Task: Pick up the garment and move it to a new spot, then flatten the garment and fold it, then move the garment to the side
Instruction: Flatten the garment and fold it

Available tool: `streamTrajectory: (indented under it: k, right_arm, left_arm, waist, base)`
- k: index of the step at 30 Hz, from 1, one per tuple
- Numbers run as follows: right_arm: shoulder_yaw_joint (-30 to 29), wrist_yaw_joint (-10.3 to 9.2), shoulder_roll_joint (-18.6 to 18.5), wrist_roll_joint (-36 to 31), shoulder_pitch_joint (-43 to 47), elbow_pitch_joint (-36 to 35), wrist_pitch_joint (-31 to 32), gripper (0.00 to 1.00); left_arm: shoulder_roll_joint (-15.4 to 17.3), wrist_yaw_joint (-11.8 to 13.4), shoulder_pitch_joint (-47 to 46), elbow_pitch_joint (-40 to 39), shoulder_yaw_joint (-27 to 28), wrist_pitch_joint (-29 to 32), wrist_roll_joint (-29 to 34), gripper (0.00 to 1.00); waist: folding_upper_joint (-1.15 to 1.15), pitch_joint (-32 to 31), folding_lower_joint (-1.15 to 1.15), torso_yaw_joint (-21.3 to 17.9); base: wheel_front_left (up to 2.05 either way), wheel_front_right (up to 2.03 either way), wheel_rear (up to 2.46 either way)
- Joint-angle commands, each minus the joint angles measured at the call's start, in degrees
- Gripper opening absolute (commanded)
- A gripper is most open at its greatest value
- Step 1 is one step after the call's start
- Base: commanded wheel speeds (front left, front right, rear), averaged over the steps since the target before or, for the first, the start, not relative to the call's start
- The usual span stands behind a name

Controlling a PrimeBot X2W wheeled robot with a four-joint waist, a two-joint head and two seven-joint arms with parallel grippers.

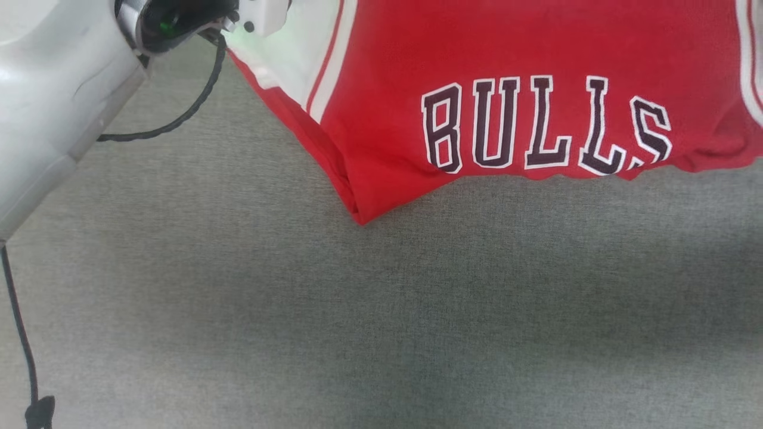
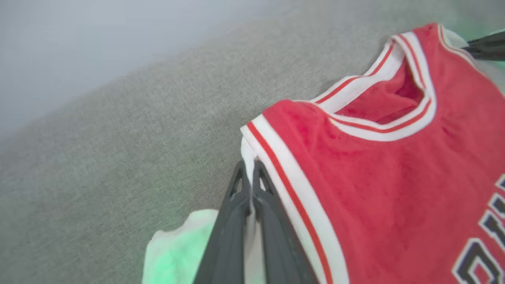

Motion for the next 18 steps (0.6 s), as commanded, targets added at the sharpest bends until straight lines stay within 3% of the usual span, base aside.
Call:
streamTrajectory:
  k: [1,13,18]
  right_arm:
    - [-0.23,-0.10,0.78,0.64,1.24,0.47,-1.60,0.00]
    - [-10.87,-0.10,0.13,2.61,-0.08,3.75,-11.60,0.00]
    - [-15.35,-0.10,2.05,1.59,-0.02,6.48,-12.99,0.00]
  left_arm:
    - [0.47,-0.12,0.90,-0.47,-0.12,-2.13,-0.31,0.00]
    - [4.76,-0.12,3.12,-7.24,1.53,-13.50,-7.69,0.00]
    - [7.06,-0.12,5.21,-10.02,1.96,-13.14,-10.89,0.00]
  waist:
    - [0.00,-2.52,0.00,-0.16]
    - [0.00,-11.54,0.00,0.04]
    - [0.00,-10.97,0.00,-0.03]
  base:
    - [0.00,0.00,0.00]
    - [0.00,0.00,0.00]
    - [0.00,0.00,0.00]
